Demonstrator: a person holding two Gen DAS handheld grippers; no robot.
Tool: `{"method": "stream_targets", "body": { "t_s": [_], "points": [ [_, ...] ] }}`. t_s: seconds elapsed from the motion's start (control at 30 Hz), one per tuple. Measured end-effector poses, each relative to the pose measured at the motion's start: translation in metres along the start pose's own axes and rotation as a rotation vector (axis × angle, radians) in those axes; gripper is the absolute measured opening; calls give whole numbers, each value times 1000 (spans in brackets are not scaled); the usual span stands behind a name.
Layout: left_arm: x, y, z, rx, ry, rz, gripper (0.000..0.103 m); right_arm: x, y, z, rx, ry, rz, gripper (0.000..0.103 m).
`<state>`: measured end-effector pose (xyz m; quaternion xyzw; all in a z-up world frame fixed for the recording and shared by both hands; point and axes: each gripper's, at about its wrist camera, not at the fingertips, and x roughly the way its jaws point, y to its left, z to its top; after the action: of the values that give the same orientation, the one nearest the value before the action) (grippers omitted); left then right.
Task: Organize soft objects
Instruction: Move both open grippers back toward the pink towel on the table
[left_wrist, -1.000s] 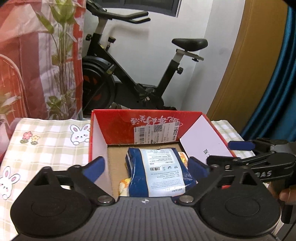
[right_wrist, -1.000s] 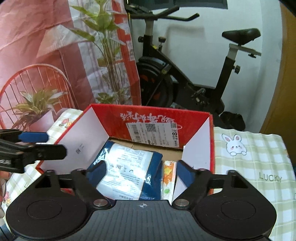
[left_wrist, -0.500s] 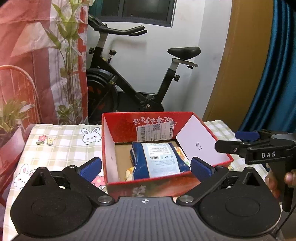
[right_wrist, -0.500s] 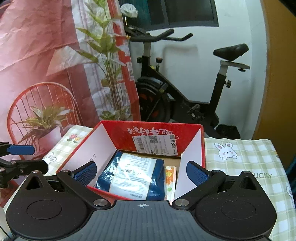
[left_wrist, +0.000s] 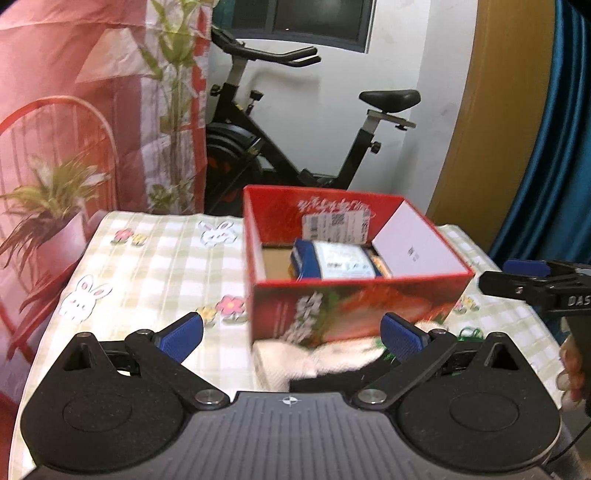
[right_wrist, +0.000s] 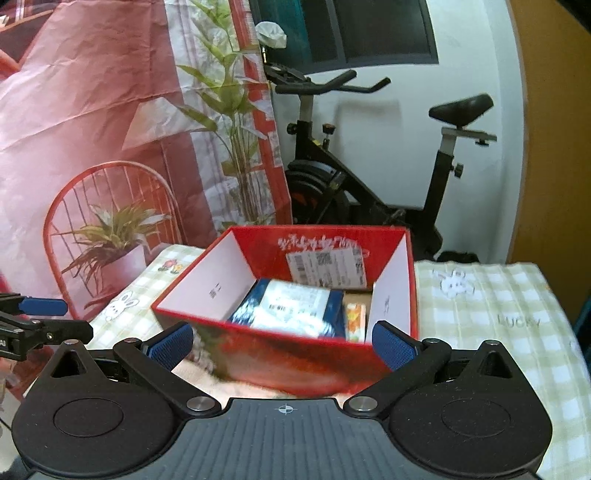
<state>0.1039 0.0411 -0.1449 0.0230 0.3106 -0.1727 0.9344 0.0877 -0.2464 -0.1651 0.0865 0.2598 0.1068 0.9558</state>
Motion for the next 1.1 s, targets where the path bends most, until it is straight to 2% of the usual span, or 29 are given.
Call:
{"method": "stream_targets", "body": {
  "t_s": [0.43, 0.57, 0.8, 1.1],
  "points": [
    [-18, 8, -65, -44, 47, 39, 103, -24, 12, -69, -57, 39, -21, 103],
    [-17, 10, -88, -84, 92, 42, 102, -26, 7, -87, -29, 66, -28, 103],
    [-15, 19, -108, -140, 137, 36, 101, -19, 4, -110, -30, 153, -40, 103],
    [5, 3, -125, -94, 217, -16, 88, -16, 11, -136, -64, 300, -57, 101]
  ]
}}
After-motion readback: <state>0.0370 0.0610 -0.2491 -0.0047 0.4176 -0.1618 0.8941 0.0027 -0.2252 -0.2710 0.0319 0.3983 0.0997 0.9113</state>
